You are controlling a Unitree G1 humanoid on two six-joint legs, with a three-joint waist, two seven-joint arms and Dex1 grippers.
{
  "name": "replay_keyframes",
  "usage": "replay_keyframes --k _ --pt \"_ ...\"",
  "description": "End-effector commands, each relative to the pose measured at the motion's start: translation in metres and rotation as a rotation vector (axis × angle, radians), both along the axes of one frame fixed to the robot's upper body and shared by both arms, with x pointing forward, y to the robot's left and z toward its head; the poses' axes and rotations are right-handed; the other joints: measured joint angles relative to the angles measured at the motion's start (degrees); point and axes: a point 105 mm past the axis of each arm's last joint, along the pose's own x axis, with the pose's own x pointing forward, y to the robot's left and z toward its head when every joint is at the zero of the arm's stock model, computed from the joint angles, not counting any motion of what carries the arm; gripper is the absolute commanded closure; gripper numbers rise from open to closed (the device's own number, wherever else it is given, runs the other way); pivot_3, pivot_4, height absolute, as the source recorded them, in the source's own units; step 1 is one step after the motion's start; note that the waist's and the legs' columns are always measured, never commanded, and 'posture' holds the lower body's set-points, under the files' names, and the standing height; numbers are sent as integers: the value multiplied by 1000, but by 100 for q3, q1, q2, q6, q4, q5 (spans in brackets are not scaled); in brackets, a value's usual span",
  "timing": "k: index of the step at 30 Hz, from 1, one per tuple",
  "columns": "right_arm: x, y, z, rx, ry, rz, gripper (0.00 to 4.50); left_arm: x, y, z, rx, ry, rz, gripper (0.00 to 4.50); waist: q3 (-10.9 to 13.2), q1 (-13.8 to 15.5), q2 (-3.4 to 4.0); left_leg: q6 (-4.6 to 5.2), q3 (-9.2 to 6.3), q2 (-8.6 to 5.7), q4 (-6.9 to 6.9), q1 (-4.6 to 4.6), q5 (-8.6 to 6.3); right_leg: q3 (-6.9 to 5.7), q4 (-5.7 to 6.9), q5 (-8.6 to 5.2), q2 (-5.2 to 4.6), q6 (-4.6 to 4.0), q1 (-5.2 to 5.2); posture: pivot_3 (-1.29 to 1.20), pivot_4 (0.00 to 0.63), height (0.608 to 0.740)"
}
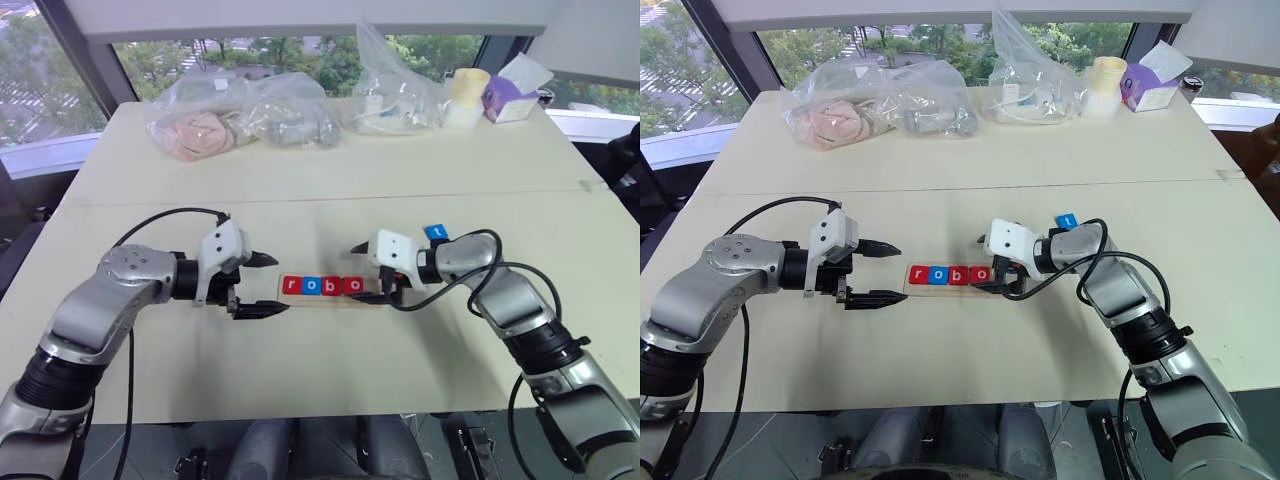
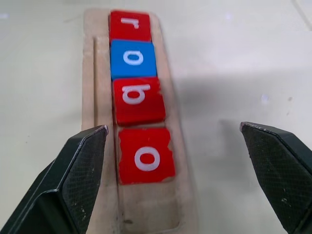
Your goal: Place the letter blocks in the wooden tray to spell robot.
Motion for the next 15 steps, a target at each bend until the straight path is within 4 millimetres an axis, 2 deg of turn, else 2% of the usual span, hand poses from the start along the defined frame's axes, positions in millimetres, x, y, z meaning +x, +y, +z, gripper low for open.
replay_keyframes --k 1,10,15 --pt "2 -6 26 48 -89 -25 43 -1 -2 6 -3 -32 -11 0 0 3 0 0 0 0 0 0 0 0 0 0 0 0 0 0 150 740" --pt "16 -34 2 -54 -139 -143 43 -2 -2 6 -6 -24 -15 0 0 5 -1 0 1 0 1 0 0 1 0 0 0 -1 1 0 150 740" --pt "18 -34 0 -49 -149 -148 43 -1 -2 6 -7 -26 -17 0 0 -8 -1 -2 1 1 0 1 1 1 0 1 1 -3 1 0 150 740"
